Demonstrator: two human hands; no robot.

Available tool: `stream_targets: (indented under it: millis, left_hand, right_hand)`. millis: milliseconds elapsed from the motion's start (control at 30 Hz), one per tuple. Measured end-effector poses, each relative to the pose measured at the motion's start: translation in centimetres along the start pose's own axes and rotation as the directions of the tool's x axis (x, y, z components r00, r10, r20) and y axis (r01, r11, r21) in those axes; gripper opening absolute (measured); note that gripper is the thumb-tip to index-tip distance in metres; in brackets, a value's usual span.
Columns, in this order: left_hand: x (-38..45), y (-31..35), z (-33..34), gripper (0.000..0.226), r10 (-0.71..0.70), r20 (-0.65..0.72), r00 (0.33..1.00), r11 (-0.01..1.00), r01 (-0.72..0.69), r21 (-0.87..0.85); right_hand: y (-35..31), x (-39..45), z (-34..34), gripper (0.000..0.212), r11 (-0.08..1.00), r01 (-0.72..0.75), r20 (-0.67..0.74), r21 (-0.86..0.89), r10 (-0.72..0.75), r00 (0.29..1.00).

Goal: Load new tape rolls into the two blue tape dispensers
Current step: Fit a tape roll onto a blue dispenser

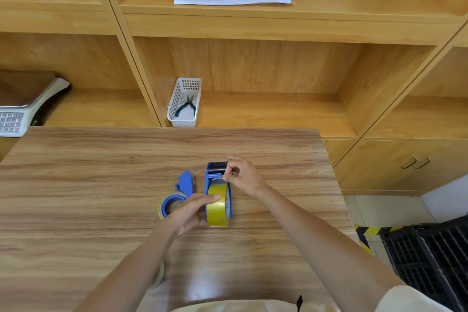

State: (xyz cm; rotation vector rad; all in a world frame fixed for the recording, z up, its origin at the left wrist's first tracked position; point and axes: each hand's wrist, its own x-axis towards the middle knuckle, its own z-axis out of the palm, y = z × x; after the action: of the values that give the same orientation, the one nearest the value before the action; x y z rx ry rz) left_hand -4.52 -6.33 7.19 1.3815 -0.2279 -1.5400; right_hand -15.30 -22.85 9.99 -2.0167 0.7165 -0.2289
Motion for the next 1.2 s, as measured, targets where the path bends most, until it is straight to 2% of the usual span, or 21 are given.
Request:
stream_targets:
  millis: [67,133,200,300,500,600,700,900,1033,1200]
  left_hand:
    - [0.1,0.2,0.0,0.077,-0.018,-0.012,1.000,1.000,0.018,0.006]
    - [0.0,0.7,0.9,0.061,-0.018,-0.031,0.999,1.000,0.019,0.009]
    - [0.0,1.1,1.9,0.052,-0.038,-0.112,0.993,0.999,0.035,-0.025]
    - [0.4,1.4,2.9,0.064,-0.074,-0.190,0.979,0.996,0.065,-0.055]
    - [0.1,2.2,3.4,0.040,-0.073,-0.102,0.992,0.997,0.074,0.001]
    - [-0.4,1.8,3.0,0.046,-0.070,-0.003,0.998,0.993,0.070,0.096]
    - [-0.8,1.3,2.7,0.046,-0.074,0.043,0.996,0.996,0.072,0.044]
    - [-0.2,1.4,3.4,0.070,-0.118,-0.082,0.990,0.990,0.124,0.071]
    - [0.1,1.8,3.7,0.064,-0.103,-0.080,0.991,0.994,0.105,0.028]
    - [-1.2,1.3,3.4,0.056,-0.074,0.081,0.994,0.992,0.065,0.106]
  right_hand:
    - [0.1,-0.1,0.2,0.015,0.999,-0.003,-0.043,0.037,0.004,0.999]
    - [0.2,0.0,0.4,0.014,0.999,0.000,-0.094,0.047,0.004,0.996]
    - [0.3,0.0,0.3,0.015,1.000,0.003,-0.101,0.012,-0.002,0.995]
    - [0.4,0.2,-0.4,0.012,0.996,-0.014,-0.055,-0.083,0.010,0.998]
    - [-0.5,1.3,-1.3,0.018,0.986,-0.136,-0.090,-0.094,0.128,0.988]
    - [-0.5,1.6,-1.7,0.015,0.977,-0.158,-0.108,-0.140,0.144,0.984]
    - [-0.4,1.6,-1.9,0.013,0.965,-0.145,-0.093,-0.219,0.127,0.988]
    - [-1.2,1.0,-1.3,0.012,0.891,-0.061,-0.146,-0.450,-0.006,0.989]
    - [-1.5,0.8,-1.5,0.012,0.872,-0.063,-0.144,-0.486,-0.009,0.990]
    - [-1.5,1.3,-3.1,0.011,0.854,-0.100,-0.131,-0.510,0.037,0.991]
